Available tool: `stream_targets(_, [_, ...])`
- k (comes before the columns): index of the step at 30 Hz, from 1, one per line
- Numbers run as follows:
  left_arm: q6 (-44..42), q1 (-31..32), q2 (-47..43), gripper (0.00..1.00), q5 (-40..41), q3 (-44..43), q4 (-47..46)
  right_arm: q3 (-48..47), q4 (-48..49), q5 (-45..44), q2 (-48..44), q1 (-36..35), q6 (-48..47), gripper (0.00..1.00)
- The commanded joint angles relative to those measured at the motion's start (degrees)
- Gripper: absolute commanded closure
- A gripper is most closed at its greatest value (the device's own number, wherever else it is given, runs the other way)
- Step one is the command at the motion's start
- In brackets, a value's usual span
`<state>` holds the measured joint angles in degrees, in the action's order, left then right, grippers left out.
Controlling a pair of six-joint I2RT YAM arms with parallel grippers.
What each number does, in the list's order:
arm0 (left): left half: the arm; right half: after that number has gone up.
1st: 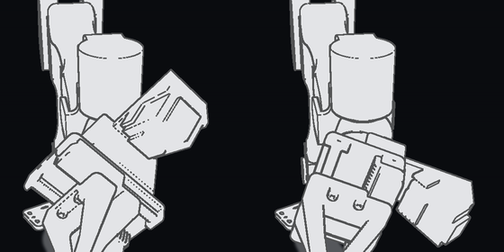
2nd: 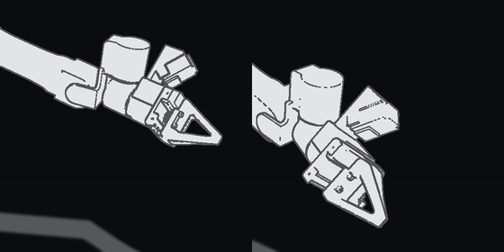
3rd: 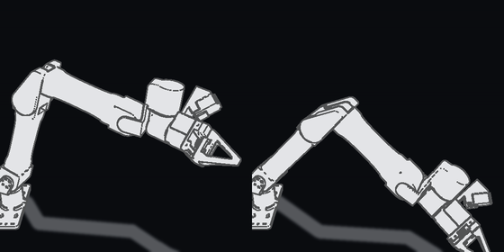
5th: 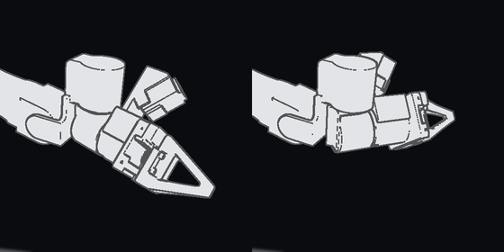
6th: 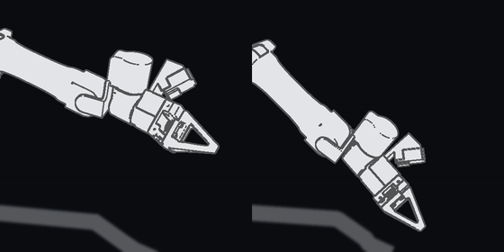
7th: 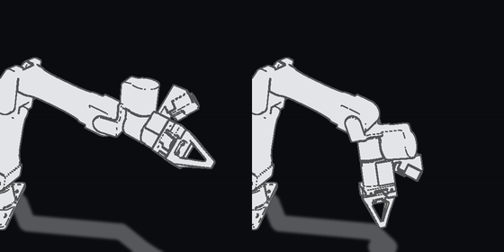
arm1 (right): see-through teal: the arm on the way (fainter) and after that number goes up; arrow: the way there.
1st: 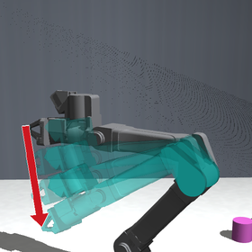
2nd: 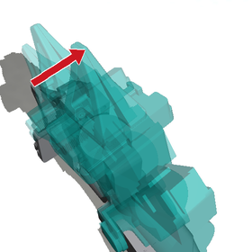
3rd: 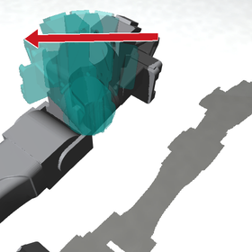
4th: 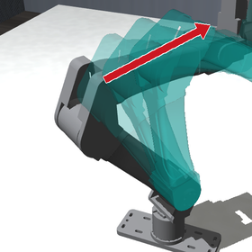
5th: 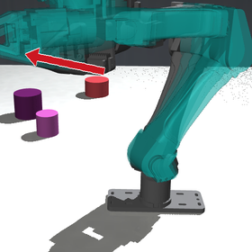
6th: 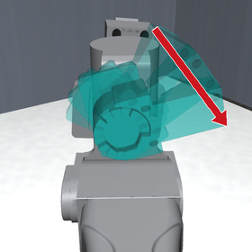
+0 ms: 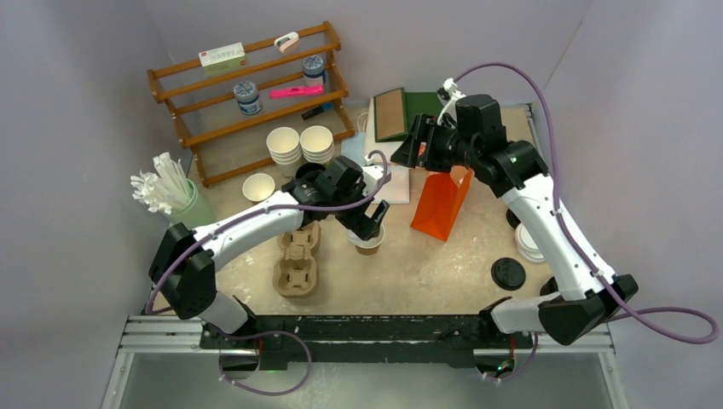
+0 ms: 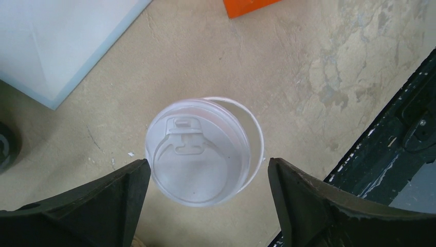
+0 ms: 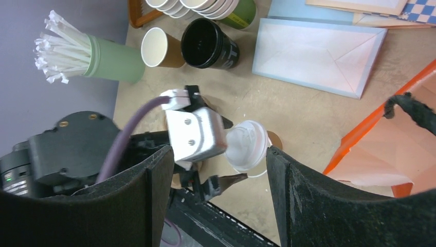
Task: Pack the takeout coffee
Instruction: Close the cup lid on the coffee cup.
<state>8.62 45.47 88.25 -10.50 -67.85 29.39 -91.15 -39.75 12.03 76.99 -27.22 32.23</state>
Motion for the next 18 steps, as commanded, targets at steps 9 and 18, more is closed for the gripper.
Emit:
stream_targets(9, [6.07, -0.80, -11.66, 0.06, 6.52, -4.59, 4.77, 0.62, -2.21, -11.49, -3.05, -4.06, -2.31, 0.32])
stream_targets(18, [8.70, -15.18, -19.48, 0.00, 8.74, -2.49, 9.37, 5.68, 2.38, -21.14, -2.61, -16.20, -10.00, 0.17])
